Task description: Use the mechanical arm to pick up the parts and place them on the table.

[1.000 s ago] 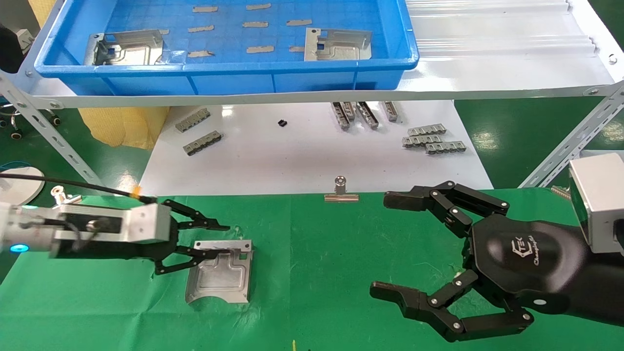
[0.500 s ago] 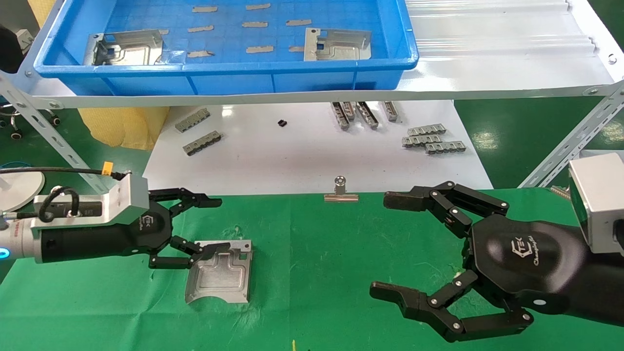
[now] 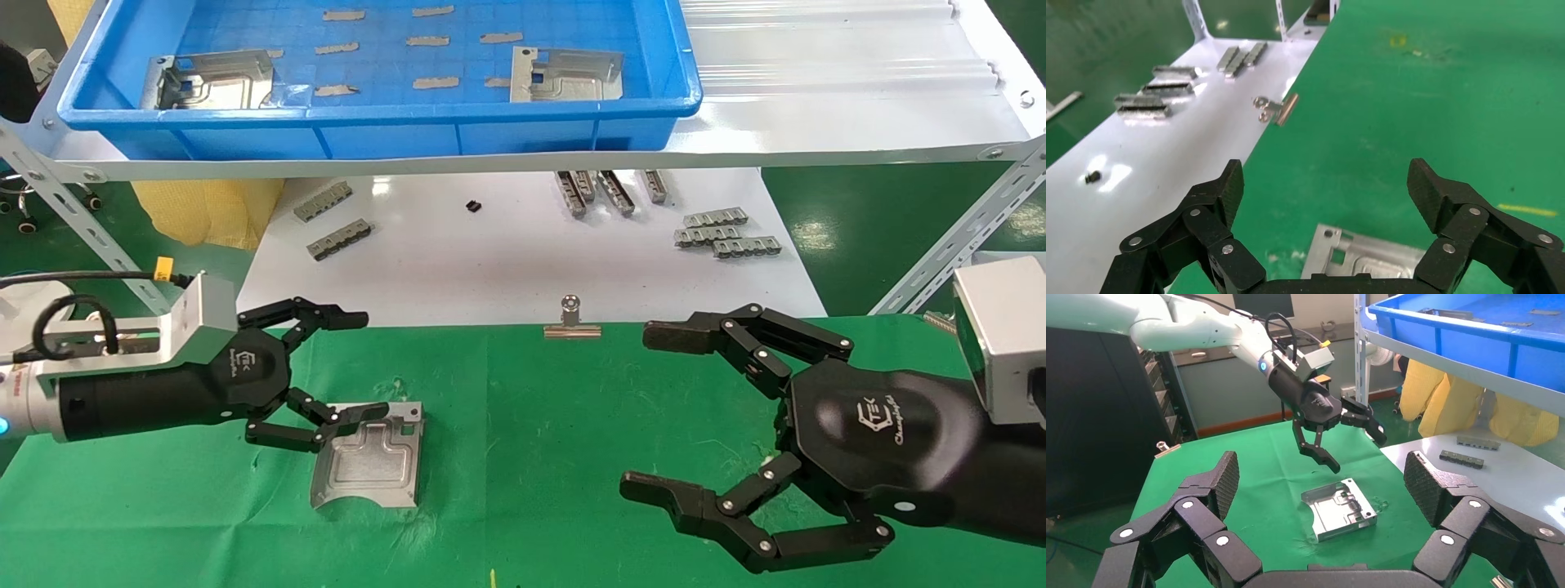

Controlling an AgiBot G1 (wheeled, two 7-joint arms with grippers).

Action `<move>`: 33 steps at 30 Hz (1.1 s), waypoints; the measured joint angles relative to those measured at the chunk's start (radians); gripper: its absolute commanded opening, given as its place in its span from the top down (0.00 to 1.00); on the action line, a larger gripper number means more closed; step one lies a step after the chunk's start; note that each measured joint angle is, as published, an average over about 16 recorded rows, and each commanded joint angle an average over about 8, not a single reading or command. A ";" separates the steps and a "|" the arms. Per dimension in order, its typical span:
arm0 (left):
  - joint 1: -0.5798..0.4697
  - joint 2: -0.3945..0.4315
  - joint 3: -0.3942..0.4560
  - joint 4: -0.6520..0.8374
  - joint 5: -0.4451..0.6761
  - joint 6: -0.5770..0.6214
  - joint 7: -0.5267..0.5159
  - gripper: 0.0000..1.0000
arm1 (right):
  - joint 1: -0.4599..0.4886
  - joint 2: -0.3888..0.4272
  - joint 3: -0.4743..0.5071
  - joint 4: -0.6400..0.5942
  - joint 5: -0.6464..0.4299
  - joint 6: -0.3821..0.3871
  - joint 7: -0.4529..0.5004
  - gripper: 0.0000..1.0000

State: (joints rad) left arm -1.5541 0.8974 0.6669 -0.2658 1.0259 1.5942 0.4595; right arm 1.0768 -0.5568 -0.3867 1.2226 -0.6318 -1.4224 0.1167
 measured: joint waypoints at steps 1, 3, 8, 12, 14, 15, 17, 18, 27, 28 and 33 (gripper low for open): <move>0.010 -0.006 -0.008 -0.020 -0.006 -0.002 -0.013 0.00 | 0.000 0.000 0.000 0.000 0.000 0.000 0.000 0.00; 0.029 -0.017 -0.023 -0.062 -0.018 -0.006 -0.039 0.00 | 0.000 0.000 0.000 0.000 0.000 0.000 0.000 0.00; 0.077 -0.046 -0.063 -0.164 -0.048 -0.016 -0.104 0.00 | 0.000 0.000 0.000 0.000 0.000 0.000 0.000 0.00; 0.116 -0.069 -0.094 -0.247 -0.072 -0.024 -0.157 0.00 | 0.000 0.000 0.000 0.000 0.000 0.000 0.000 0.00; 0.135 -0.081 -0.109 -0.288 -0.083 -0.028 -0.183 0.00 | 0.000 0.000 0.000 0.000 0.000 0.000 0.000 0.00; 0.145 -0.087 -0.117 -0.309 -0.089 -0.030 -0.196 0.00 | 0.000 0.000 0.000 0.000 0.000 0.000 0.000 0.00; 0.165 -0.098 -0.133 -0.349 -0.101 -0.034 -0.222 0.00 | 0.000 0.000 0.000 0.000 0.000 0.000 0.000 0.00; 0.174 -0.104 -0.141 -0.370 -0.107 -0.036 -0.235 0.00 | 0.000 0.000 0.000 0.000 0.000 0.000 0.000 0.00; 0.262 -0.156 -0.211 -0.555 -0.161 -0.054 -0.353 0.00 | 0.000 0.000 0.000 0.000 0.000 0.000 0.000 0.00; 0.271 -0.162 -0.219 -0.576 -0.167 -0.056 -0.366 0.00 | 0.000 0.000 0.000 0.000 0.000 0.000 0.000 0.00; 0.320 -0.191 -0.258 -0.679 -0.197 -0.066 -0.431 0.00 | 0.000 0.000 0.000 0.000 0.000 0.000 0.000 0.00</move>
State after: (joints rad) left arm -1.2345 0.7067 0.4088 -0.9444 0.8291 1.5285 0.0283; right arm 1.0768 -0.5568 -0.3867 1.2226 -0.6318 -1.4224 0.1167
